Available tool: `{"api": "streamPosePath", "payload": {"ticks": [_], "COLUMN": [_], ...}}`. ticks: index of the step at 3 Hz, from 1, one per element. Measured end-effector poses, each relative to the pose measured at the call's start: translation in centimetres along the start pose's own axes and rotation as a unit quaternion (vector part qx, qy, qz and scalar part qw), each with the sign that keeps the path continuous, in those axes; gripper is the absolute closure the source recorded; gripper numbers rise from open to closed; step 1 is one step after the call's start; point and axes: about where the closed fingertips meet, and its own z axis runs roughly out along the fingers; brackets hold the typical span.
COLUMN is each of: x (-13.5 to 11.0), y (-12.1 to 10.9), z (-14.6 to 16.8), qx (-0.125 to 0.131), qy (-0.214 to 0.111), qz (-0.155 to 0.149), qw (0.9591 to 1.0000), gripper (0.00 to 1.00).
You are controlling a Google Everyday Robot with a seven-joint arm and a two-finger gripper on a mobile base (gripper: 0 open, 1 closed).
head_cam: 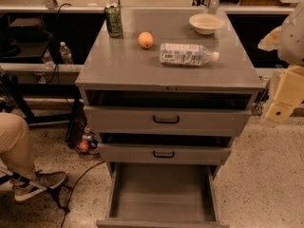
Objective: Place blue plastic bottle into bottom drawer
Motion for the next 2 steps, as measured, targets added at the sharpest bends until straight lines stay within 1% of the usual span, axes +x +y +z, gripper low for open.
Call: {"api": "streamPosePath", "payload": {"ticks": [1, 2], "x": [0.0, 0.0], "y": [0.0, -2.2], "z": [0.0, 1.1], "qx": [0.0, 0.01], "qy": [0.0, -0.031], "qz": [0.0, 0.012], "qw": [1.0, 0.9994], "gripper": [0.0, 0.0]}}
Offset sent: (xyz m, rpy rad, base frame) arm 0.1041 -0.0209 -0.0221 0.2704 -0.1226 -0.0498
